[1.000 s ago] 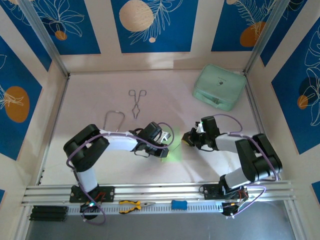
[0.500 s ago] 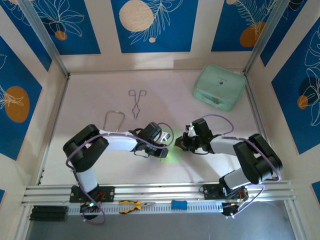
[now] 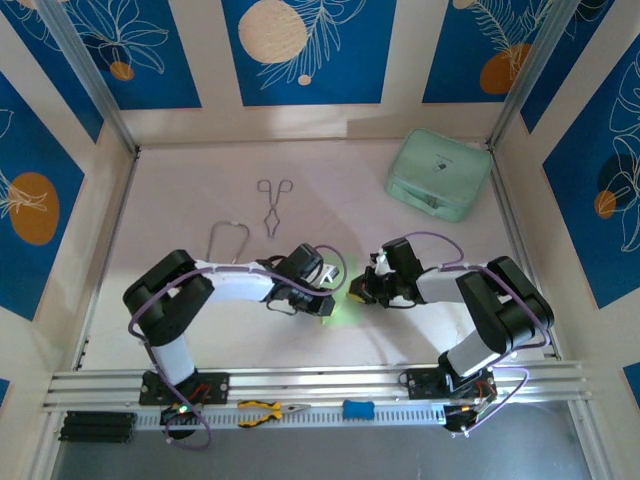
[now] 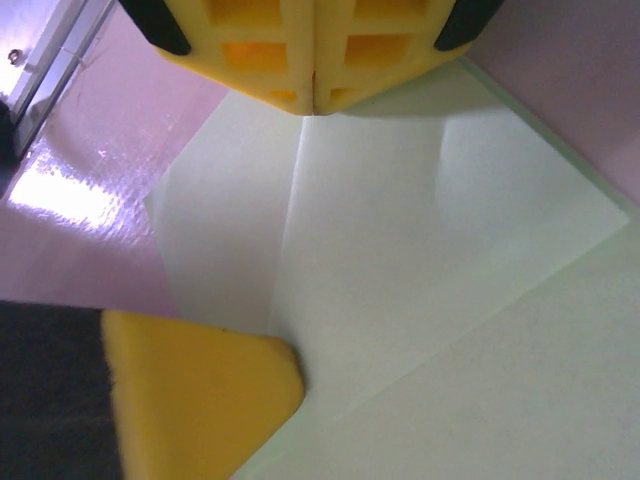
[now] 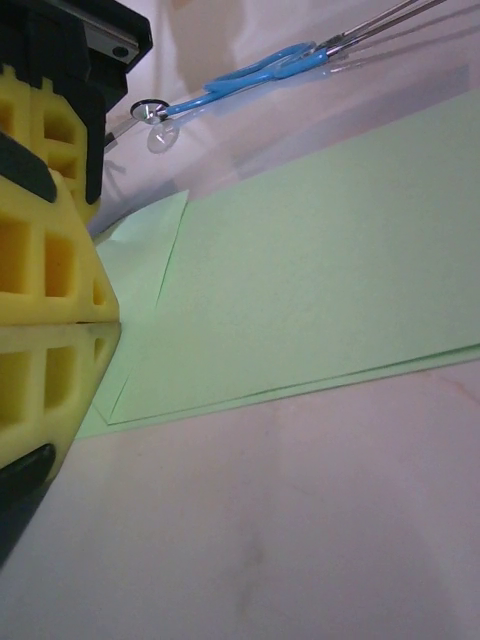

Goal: Fold a paper plane with a square sheet of paper (pick it up from the middle)
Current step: Fold the triangle a second time at the center of the table.

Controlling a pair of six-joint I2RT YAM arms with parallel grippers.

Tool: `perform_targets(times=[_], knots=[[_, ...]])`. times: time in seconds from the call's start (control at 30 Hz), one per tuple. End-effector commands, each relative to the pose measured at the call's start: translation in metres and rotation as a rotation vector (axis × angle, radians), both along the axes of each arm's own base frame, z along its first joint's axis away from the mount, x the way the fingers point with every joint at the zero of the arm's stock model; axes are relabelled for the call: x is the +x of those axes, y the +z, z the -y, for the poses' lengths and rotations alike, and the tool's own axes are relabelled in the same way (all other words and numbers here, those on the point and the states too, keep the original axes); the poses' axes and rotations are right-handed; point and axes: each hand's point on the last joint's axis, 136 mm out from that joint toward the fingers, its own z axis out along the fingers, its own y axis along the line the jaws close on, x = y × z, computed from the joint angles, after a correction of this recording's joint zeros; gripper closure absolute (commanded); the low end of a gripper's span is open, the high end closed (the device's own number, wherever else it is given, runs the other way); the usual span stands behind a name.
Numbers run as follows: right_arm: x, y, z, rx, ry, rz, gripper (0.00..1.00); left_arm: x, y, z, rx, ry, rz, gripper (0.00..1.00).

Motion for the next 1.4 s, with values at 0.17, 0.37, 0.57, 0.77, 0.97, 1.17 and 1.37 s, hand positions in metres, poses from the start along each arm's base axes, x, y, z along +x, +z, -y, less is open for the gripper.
perform_targets(times=[0.17,0.37,0.57,0.77,0.97,1.17,1.37], knots=[[-0.015,-0.030,0.017,-0.104,-0.025,-0.080,1.00,0.012,0.021,0.028,-0.073,-0.013,-0.013,0.94],[-0.017,-0.034,0.017,-0.102,-0.030,-0.092,1.00,0.017,0.000,0.029,-0.001,-0.021,-0.035,0.93],[-0.018,-0.037,0.019,-0.104,-0.031,-0.100,1.00,0.003,-0.018,0.011,0.064,-0.018,-0.080,0.93],[-0.017,-0.038,0.020,-0.102,-0.036,-0.105,1.00,-0.014,-0.023,-0.009,0.098,-0.031,-0.104,0.92],[-0.015,-0.037,0.019,-0.087,-0.036,-0.103,1.00,-0.022,-0.020,-0.018,0.101,-0.043,-0.101,0.90],[-0.008,-0.012,0.007,-0.040,-0.004,-0.025,1.00,-0.013,-0.017,-0.009,0.075,-0.026,-0.077,0.90],[-0.005,0.024,-0.004,-0.032,0.030,0.075,0.99,-0.008,-0.016,-0.007,0.069,-0.017,-0.054,0.91]])
